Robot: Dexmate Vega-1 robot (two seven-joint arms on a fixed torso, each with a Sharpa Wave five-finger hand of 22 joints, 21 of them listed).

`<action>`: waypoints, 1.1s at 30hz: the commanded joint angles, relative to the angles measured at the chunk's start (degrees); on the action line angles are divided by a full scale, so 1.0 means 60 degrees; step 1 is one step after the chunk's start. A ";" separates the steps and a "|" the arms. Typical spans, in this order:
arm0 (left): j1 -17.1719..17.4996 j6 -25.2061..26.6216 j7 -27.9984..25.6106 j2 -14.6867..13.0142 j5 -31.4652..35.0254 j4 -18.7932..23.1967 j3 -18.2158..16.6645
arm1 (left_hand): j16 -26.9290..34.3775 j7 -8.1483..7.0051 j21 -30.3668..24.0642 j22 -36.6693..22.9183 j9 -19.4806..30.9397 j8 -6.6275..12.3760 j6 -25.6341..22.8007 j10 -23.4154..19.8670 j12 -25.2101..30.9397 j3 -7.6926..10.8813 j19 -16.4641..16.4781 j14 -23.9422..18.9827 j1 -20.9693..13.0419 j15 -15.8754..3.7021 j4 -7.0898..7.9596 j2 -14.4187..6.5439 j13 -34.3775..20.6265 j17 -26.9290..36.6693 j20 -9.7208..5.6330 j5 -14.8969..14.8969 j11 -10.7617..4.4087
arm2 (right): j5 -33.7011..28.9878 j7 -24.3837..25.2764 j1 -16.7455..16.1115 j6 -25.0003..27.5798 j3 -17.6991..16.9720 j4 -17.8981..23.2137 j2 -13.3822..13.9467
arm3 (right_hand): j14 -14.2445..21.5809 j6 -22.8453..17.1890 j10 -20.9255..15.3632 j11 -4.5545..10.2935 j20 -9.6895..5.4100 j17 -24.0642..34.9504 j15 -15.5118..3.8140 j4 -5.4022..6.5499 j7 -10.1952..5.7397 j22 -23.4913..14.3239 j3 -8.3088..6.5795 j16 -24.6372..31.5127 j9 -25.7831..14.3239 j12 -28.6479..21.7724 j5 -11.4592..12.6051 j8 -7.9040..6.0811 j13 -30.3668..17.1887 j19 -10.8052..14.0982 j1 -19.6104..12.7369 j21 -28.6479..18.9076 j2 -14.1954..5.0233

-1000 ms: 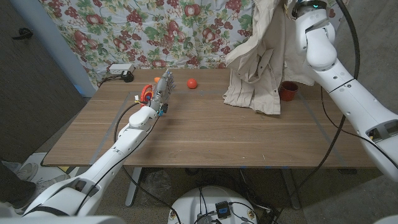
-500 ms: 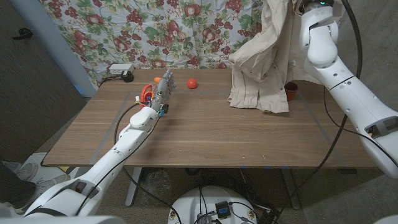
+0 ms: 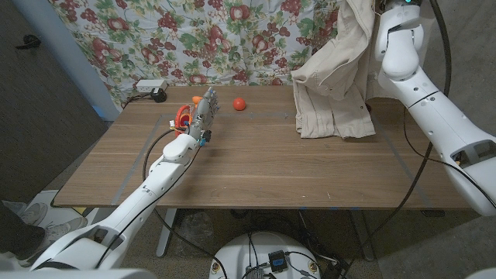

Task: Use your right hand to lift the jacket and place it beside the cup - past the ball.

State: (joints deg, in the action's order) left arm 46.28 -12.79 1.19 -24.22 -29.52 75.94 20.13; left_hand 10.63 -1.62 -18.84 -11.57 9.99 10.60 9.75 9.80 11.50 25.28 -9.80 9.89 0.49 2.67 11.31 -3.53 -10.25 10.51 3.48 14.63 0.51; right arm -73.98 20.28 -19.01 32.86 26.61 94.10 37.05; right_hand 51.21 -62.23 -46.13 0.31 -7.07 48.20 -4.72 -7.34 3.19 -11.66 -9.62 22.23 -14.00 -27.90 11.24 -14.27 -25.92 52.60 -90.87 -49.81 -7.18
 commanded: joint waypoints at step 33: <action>0.0560 0.0231 -0.0473 -0.0197 0.0121 0.0853 -0.0112 | 0.0046 0.0061 0.0028 -0.0025 0.0049 -0.0004 0.2077 0.2392 -0.0005 -0.0045 -0.1222 0.2333 -0.0022 0.0021 0.0016 -0.1197 -0.0056 0.0028 -0.0009 0.0040 0.0066 | 0.0506 0.0044 0.0399 0.1817 0.0610 -0.1724 -0.0061 | 0.0523 -0.0246 -0.0052 -0.0014 -0.1034 0.0108 -0.1186 0.0049 0.0174 0.0027 0.0076 -0.0137 -0.0071 0.0115 0.0066 0.0001 -0.0068 -0.0155 -0.0130 -0.0217 -0.0010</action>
State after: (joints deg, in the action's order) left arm 49.01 -11.69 -1.05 -25.21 -29.03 80.04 19.50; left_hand 10.63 -1.62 -18.84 -11.57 9.99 10.60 9.75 9.80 11.50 25.28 -9.80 9.89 0.49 2.67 11.31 -3.53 -10.25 10.50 3.48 14.63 0.52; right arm -72.02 20.97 -16.37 41.96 29.20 85.55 36.20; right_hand 51.42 -62.73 -46.13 0.31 -6.66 48.75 -4.51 -7.17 3.71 -11.43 -9.32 21.60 -14.33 -27.46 11.12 -14.06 -26.21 52.19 -90.87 -50.87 -7.18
